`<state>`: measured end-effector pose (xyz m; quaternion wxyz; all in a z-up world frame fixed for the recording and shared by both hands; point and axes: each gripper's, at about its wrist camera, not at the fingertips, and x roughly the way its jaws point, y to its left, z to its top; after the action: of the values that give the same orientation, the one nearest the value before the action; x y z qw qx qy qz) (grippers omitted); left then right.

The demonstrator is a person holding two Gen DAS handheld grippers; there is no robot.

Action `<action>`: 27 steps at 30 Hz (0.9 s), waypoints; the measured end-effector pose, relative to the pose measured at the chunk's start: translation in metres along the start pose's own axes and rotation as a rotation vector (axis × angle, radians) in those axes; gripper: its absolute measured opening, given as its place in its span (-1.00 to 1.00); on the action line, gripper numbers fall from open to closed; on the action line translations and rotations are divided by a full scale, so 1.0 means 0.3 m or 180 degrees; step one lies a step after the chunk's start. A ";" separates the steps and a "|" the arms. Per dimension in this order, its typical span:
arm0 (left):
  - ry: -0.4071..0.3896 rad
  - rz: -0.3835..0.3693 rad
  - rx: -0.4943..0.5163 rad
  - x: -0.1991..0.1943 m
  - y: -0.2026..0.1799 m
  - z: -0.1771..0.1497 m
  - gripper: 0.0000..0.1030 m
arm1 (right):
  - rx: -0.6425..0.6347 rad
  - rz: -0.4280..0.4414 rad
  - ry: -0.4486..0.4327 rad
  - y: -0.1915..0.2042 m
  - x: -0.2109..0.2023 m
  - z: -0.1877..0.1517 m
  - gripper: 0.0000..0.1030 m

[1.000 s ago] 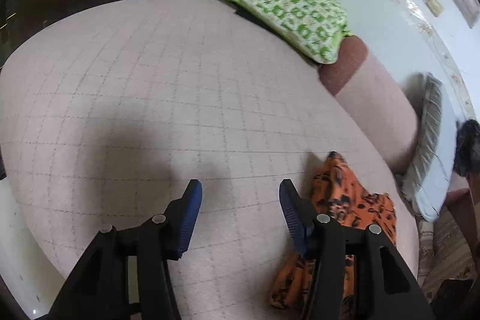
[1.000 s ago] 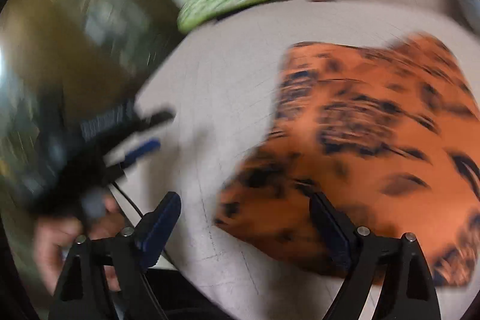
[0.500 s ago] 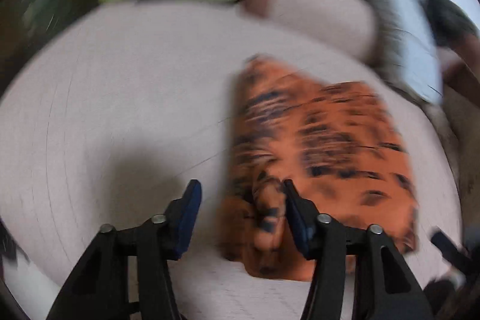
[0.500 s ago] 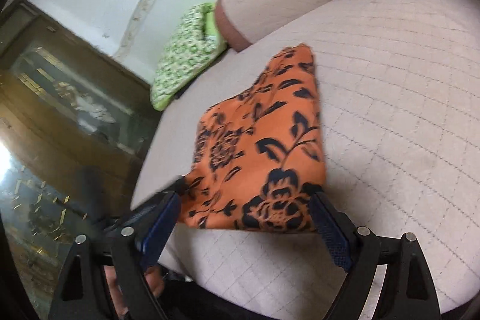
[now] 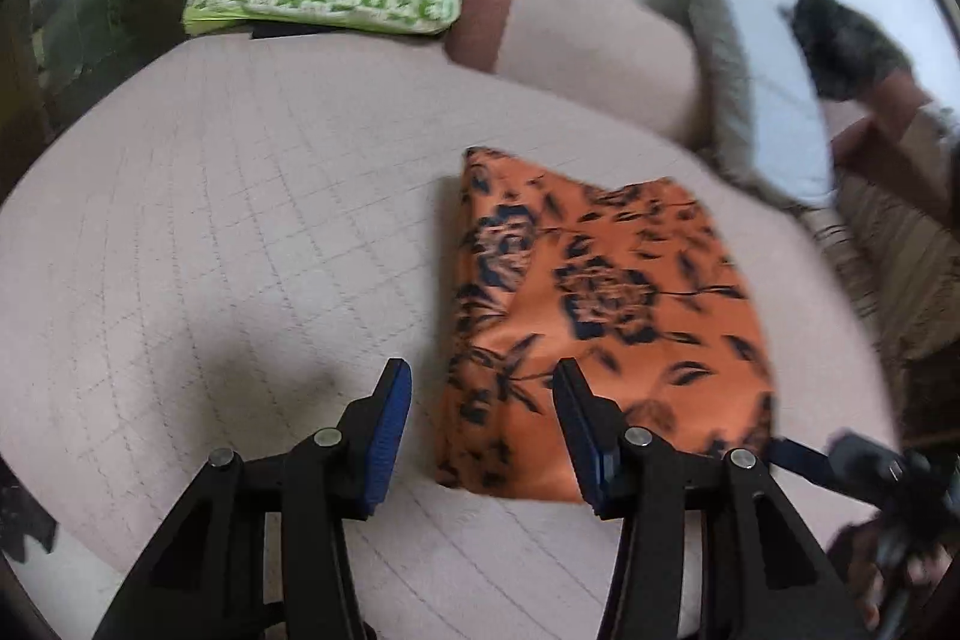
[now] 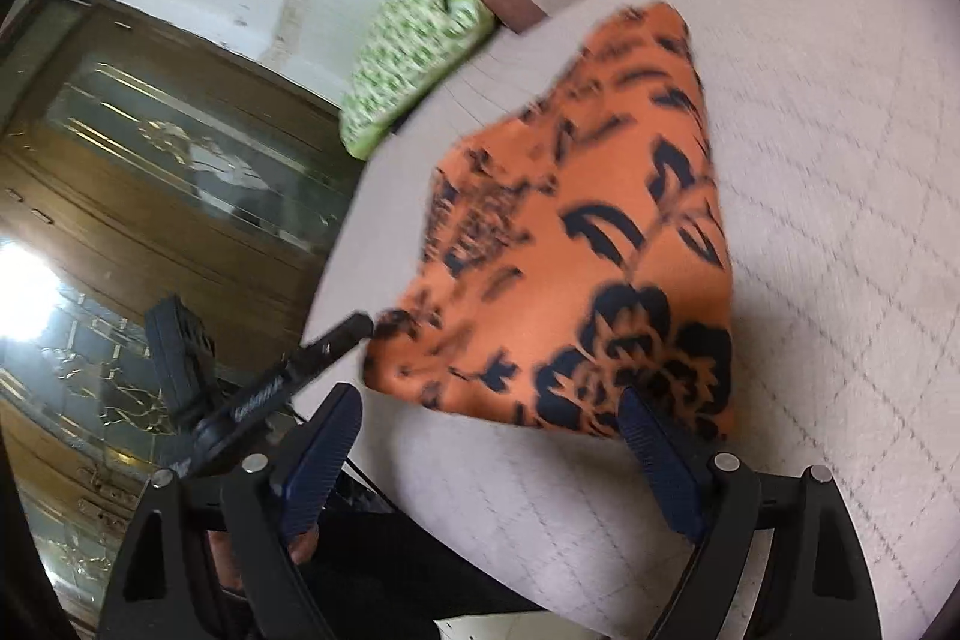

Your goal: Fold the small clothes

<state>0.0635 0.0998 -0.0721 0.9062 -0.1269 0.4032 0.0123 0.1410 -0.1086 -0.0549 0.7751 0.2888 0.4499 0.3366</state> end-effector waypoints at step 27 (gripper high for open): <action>0.0806 0.0047 -0.0469 0.232 0.102 0.011 0.01 | 0.1101 0.0575 0.0045 -0.255 0.089 0.211 0.55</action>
<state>0.1091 0.1245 -0.1279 0.8362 -0.1906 0.5132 0.0325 0.2274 -0.1434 -0.0985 0.6774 0.4545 0.4787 0.3246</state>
